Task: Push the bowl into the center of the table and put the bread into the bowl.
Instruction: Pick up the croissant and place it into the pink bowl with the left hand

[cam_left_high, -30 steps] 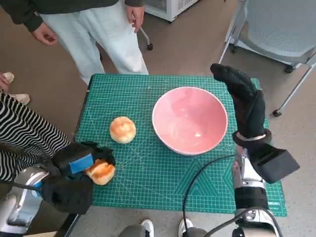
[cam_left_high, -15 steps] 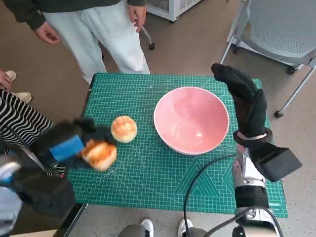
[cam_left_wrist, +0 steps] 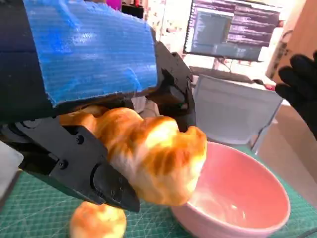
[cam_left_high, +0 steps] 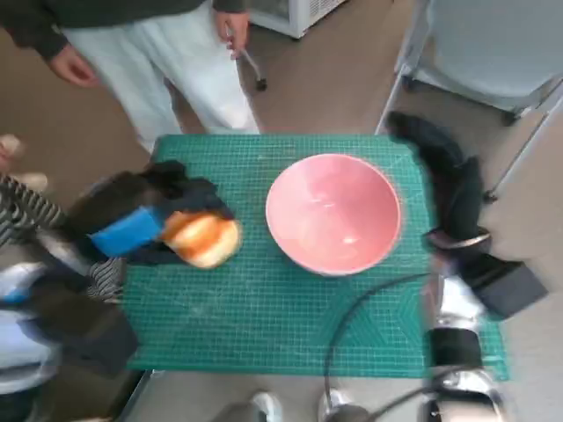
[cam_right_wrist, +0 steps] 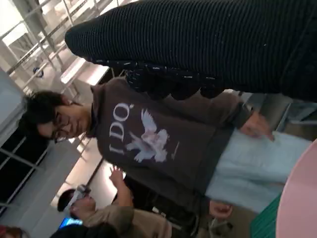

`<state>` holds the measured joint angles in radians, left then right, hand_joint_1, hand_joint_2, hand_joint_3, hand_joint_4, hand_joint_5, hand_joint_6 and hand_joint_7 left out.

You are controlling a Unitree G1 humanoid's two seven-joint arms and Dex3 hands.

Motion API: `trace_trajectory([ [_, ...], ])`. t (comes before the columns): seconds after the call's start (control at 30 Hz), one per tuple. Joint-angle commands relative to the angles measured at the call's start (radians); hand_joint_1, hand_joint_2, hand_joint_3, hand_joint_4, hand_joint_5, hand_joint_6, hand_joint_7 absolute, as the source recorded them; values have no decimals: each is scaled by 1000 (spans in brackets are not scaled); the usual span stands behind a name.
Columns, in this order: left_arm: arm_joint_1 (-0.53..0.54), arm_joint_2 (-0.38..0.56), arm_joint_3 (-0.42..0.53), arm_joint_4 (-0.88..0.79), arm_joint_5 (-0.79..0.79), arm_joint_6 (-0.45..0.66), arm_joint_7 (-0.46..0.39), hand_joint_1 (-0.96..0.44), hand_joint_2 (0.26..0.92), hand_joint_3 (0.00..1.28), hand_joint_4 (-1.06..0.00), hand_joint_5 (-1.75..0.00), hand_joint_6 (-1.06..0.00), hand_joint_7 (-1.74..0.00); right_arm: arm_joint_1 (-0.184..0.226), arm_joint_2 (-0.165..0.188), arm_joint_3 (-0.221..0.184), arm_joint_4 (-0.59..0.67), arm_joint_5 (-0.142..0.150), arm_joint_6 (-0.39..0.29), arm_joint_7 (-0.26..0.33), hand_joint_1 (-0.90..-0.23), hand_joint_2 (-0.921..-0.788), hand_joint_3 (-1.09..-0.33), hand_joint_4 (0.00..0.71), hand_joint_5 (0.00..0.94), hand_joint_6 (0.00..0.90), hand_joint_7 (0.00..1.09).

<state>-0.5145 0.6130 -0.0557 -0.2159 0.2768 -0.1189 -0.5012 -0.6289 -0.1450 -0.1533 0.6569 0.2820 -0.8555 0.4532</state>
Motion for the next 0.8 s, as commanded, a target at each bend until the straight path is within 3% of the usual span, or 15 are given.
trace_trajectory([
  [0.03,-215,-137,-126,174,87,-88,94,1,893,78,-735,-1140,-672,-1106,14,1,-5,10,12,6,17,-676,-921,-696,163,4,-1,598],
  [0.37,-389,-239,-235,469,148,-126,96,1,904,70,-744,-1112,-633,-1165,22,-3,-20,7,17,8,18,-675,-921,-690,164,5,-1,598],
  [0.8,-520,-334,-305,715,195,-172,136,0,913,72,-729,-1077,-605,-1244,43,-3,-31,-19,22,15,4,-677,-921,-671,165,4,-1,622],
])
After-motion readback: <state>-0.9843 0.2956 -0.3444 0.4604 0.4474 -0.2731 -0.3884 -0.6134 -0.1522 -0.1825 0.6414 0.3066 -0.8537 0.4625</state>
